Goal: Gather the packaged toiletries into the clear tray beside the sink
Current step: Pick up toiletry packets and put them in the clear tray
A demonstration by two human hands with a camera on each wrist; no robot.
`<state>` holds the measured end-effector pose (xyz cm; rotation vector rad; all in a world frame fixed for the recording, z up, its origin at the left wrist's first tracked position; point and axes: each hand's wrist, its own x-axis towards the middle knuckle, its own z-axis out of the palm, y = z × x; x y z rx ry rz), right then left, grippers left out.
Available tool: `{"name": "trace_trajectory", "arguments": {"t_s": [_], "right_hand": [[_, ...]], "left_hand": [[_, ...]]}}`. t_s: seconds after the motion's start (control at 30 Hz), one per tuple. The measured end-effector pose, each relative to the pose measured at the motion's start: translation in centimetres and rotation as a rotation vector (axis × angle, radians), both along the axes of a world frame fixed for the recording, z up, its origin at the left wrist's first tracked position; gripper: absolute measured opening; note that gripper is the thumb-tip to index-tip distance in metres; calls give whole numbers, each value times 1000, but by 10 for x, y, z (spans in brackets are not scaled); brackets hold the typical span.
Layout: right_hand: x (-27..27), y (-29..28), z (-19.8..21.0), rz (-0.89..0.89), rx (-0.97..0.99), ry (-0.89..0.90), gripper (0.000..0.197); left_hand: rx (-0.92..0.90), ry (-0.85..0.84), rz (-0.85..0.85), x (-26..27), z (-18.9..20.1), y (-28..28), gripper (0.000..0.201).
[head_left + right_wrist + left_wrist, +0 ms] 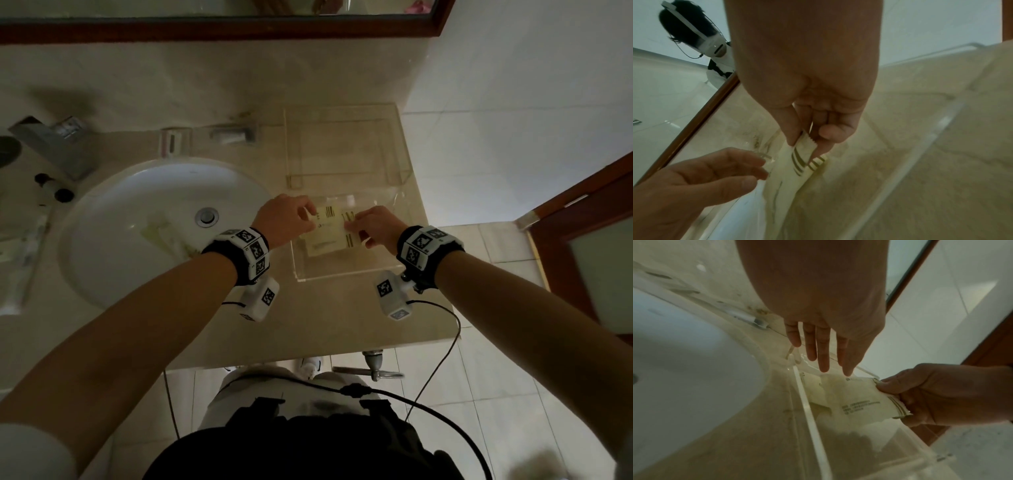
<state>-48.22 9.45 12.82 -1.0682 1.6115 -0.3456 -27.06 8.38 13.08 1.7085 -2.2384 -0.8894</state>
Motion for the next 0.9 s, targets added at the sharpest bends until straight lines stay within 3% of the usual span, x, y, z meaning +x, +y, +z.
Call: {"name": "trace_trajectory", "arguments": {"t_s": [0.2,0.33,0.4,0.6,0.77,0.9], "right_hand": [[8,7,-10,40,94,15,11],[12,7,-17,58,124,72,16],[13,6,-19,172,117,186,22],[8,4,-9,487,-91,628,45],[4,1,-15,635,-246,692,80],[1,1,-21,751,-288,741,86]], "left_hand": [[-34,-324,-310,-8,-13,-6,34],[-34,-476,-409,-9,-17,-7,42],[-55,-521,-428,-10,-20,-5,46],[-112,-636,-503,-6,-27,-3,58],[-151,-692,-538,-1,-26,-4,60],[-192,-718,-549,1,-26,-4,59]]}}
